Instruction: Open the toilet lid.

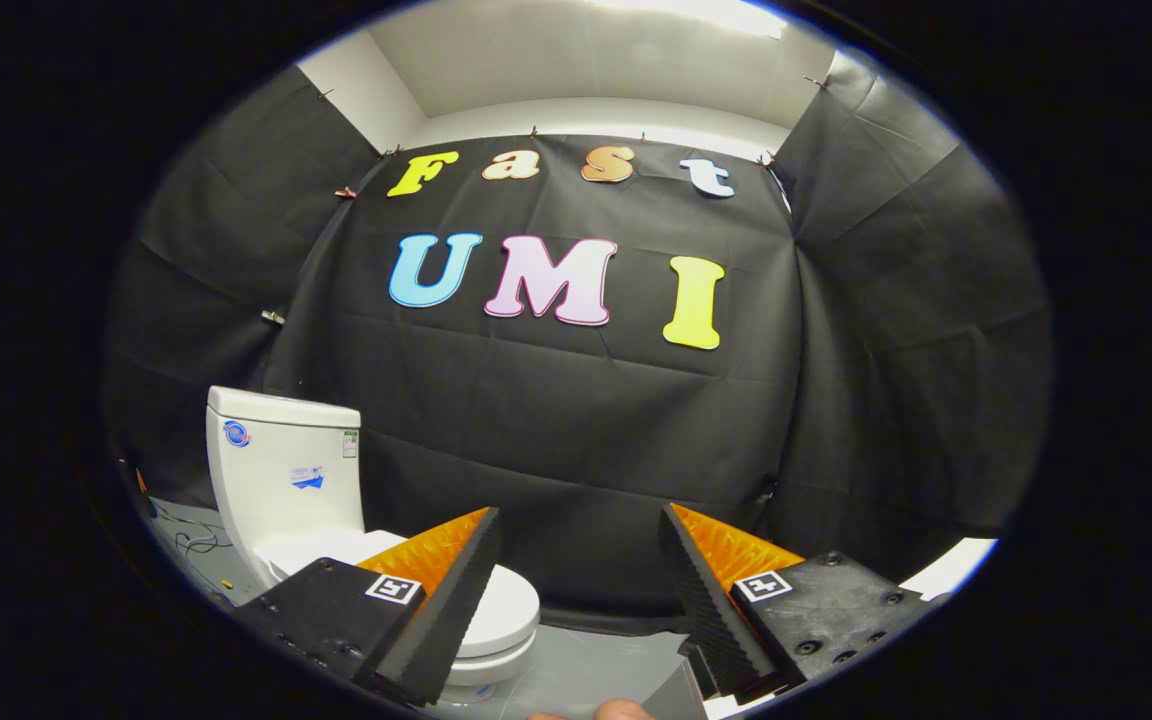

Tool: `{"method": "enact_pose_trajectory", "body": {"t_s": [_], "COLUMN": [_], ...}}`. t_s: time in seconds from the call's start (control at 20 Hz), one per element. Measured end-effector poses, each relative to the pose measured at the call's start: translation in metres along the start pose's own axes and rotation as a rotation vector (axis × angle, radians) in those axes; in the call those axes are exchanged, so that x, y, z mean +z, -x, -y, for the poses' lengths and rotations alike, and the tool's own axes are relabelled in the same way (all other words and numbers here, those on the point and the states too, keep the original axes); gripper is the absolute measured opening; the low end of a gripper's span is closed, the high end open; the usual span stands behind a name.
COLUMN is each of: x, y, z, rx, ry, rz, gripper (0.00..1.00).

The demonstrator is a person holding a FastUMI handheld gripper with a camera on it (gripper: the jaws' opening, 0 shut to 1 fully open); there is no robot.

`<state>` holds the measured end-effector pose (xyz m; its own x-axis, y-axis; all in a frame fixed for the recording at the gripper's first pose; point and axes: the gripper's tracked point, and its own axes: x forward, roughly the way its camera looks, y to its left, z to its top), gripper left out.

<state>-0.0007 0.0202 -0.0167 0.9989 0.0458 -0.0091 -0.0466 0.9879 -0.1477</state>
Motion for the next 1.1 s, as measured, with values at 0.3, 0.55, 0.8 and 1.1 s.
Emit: {"method": "enact_pose_trajectory", "body": {"t_s": [0.3, 0.55, 0.8, 1.1], "x": [-0.038, -0.106, -0.202, -0.293], "y": [-0.001, -0.006, -0.014, -0.006], "z": [-0.046, -0.067, -0.08, -0.115], "rx": [0.107, 0.127, 0.071, 0.042], "ry": [-0.147, -0.32, -0.629, -0.809], "rz": [-0.213, -0.476, -0.765, -0.935], "gripper": [0.98, 0.99, 0.96, 0.9]}}
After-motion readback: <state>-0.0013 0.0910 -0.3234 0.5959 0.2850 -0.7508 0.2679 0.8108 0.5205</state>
